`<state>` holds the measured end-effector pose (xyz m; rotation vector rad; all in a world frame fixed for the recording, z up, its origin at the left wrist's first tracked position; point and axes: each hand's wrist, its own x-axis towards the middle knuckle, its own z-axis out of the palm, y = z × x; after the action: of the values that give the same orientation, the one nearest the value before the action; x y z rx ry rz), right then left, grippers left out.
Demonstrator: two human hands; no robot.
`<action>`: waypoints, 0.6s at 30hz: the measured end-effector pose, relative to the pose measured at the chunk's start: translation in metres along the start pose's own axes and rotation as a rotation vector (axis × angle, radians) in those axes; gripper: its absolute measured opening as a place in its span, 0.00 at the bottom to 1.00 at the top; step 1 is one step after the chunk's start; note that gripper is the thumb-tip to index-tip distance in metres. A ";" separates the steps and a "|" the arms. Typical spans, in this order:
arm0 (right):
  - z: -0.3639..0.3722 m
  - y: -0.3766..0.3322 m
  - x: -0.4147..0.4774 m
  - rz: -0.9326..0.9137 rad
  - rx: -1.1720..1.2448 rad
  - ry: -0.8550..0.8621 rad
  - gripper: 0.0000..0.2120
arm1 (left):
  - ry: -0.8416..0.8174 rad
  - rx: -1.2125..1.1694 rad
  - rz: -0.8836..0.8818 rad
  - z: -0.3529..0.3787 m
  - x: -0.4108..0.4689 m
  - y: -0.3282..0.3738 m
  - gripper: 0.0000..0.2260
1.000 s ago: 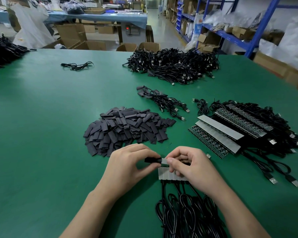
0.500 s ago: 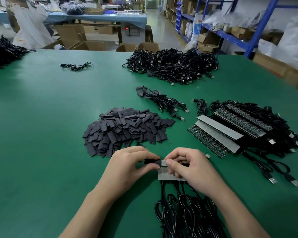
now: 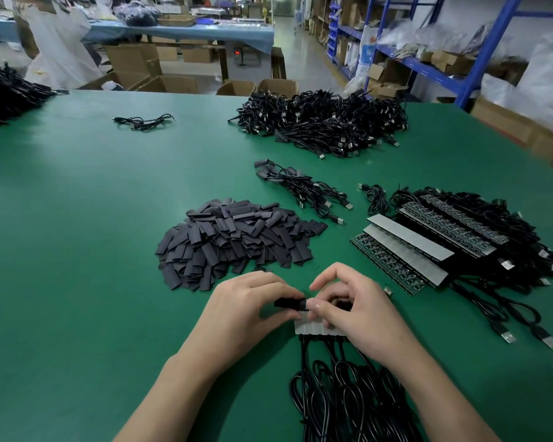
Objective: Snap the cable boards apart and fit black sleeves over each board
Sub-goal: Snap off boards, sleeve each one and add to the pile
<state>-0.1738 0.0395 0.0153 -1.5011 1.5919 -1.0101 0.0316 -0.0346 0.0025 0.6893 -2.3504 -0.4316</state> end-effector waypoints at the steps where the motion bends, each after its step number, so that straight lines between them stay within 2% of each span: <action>1: 0.000 0.000 0.000 -0.006 -0.005 0.003 0.12 | 0.001 0.009 0.002 0.000 0.000 0.000 0.09; 4: -0.001 0.005 -0.001 -0.042 -0.055 0.034 0.08 | 0.016 0.025 0.000 -0.001 0.000 0.000 0.08; 6: -0.003 0.007 -0.001 -0.071 -0.196 0.088 0.05 | 0.027 0.029 -0.006 -0.002 0.000 0.000 0.07; 9: -0.006 0.008 -0.002 -0.089 -0.374 0.121 0.14 | 0.041 0.024 -0.018 -0.002 0.000 0.000 0.07; 11: -0.008 0.009 -0.001 -0.087 -0.355 0.120 0.14 | 0.044 0.022 -0.022 -0.002 0.000 0.000 0.07; 18: -0.005 0.013 0.001 -0.112 -0.316 0.125 0.05 | 0.044 0.018 -0.013 0.000 0.001 0.001 0.07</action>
<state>-0.1841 0.0388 0.0060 -1.7851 1.8403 -0.9620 0.0307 -0.0343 0.0029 0.7164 -2.3122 -0.3970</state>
